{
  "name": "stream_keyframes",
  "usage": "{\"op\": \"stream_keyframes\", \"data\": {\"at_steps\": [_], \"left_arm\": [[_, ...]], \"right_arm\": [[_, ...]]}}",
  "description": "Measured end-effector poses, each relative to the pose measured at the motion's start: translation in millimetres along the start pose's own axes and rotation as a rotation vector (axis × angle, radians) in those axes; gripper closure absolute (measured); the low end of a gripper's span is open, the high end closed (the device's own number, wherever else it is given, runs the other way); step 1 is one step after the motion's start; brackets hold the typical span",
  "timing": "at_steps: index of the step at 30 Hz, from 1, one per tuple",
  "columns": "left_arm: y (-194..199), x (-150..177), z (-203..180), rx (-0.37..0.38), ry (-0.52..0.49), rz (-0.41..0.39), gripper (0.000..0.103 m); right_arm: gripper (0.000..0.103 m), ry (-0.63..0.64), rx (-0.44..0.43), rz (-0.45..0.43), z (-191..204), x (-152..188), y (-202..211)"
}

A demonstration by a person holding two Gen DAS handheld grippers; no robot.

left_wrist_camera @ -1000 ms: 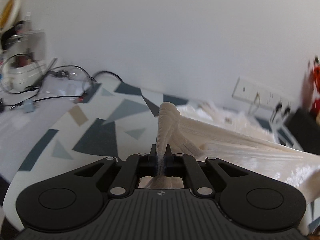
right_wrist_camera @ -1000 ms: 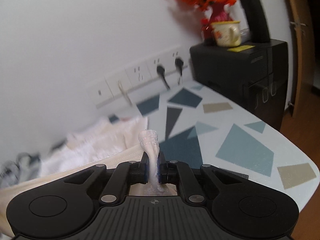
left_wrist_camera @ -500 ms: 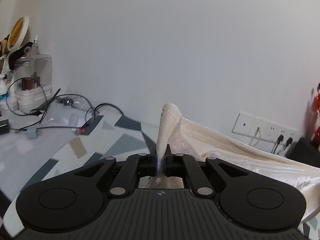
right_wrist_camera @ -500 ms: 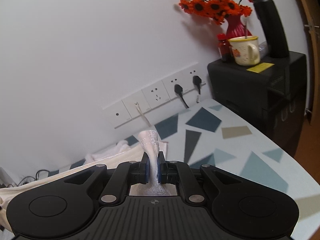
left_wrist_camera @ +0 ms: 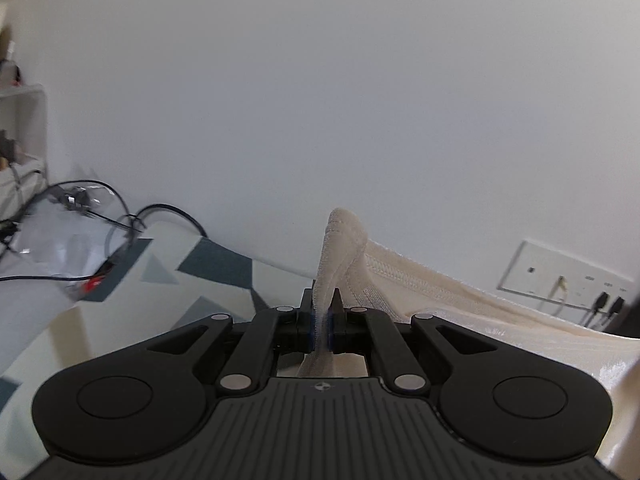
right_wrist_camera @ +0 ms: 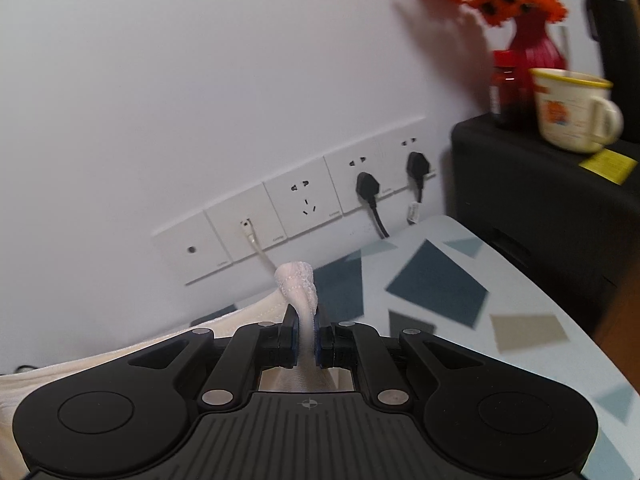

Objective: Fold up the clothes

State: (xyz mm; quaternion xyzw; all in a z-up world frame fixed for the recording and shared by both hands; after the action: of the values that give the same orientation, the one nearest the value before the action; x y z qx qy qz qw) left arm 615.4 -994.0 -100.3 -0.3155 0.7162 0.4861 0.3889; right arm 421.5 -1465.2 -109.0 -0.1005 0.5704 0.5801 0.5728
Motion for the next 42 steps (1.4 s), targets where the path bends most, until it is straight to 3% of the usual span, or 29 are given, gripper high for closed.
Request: {"op": "stream_keyframes", "data": {"at_steps": [6, 12, 14, 15, 16, 18, 20, 21, 22, 25, 30, 35, 38, 42], "left_arm": [[-91, 3, -9, -0.023, -0.086, 0.054, 0.097], [-154, 26, -6, -0.058, -0.122, 0.222, 0.095], [-156, 22, -1, -0.060, -0.102, 0.266, 0.089], [-157, 20, 1, -0.061, -0.092, 0.288, 0.076], [-158, 18, 4, -0.062, -0.082, 0.310, 0.055], [-151, 12, 8, -0.060, -0.068, 0.323, 0.029], [-130, 6, 12, -0.005, -0.064, 0.329, 0.026], [-121, 6, 15, 0.037, -0.059, 0.353, 0.018], [-111, 6, 17, 0.080, -0.055, 0.377, 0.010], [-92, 26, 19, 0.164, -0.080, 0.489, 0.006], [-89, 70, 7, 0.118, -0.211, 0.584, 0.006], [-96, 76, 5, 0.101, -0.144, 0.582, 0.000], [-101, 73, 2, 0.130, -0.182, 0.604, 0.000], [-109, 68, 19, 0.170, -0.124, 0.627, 0.000]], "right_arm": [[0.096, 0.014, 0.072, 0.015, 14, -9, -90], [0.095, 0.038, 0.164, 0.137, 11, 28, -157], [0.088, 0.019, 0.180, 0.159, 7, 33, -163], [0.072, -0.002, 0.185, 0.161, 4, 34, -161], [0.051, -0.023, 0.187, 0.161, 1, 33, -158], [0.039, -0.067, 0.164, 0.139, -6, 29, -141], [0.039, -0.109, 0.139, 0.120, -13, 24, -124], [0.036, -0.122, 0.117, 0.130, -15, 24, -113], [0.027, -0.132, 0.095, 0.142, -17, 25, -103], [0.001, -0.123, 0.030, 0.210, -19, 41, -80], [0.001, -0.033, 0.062, 0.304, -22, 73, -80], [0.001, 0.004, -0.001, 0.375, -15, 86, -101], [0.001, 0.086, -0.045, 0.405, -2, 87, -111], [0.001, 0.066, -0.067, 0.439, 0, 82, -115]]}}
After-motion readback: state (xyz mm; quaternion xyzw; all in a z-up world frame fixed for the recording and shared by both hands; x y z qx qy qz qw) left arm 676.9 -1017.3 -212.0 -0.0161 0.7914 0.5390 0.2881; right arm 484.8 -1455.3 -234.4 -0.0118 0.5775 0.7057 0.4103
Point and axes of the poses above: each gripper's, at about its wrist camera, not at the fingertips, and y roughly against the way its jaws point, z to its left, x to its underside, the point moved 1 cm from there along -y, roughly the way its jaws point, and after that the axes turned 1 degree about x, right-handed, at the moved point
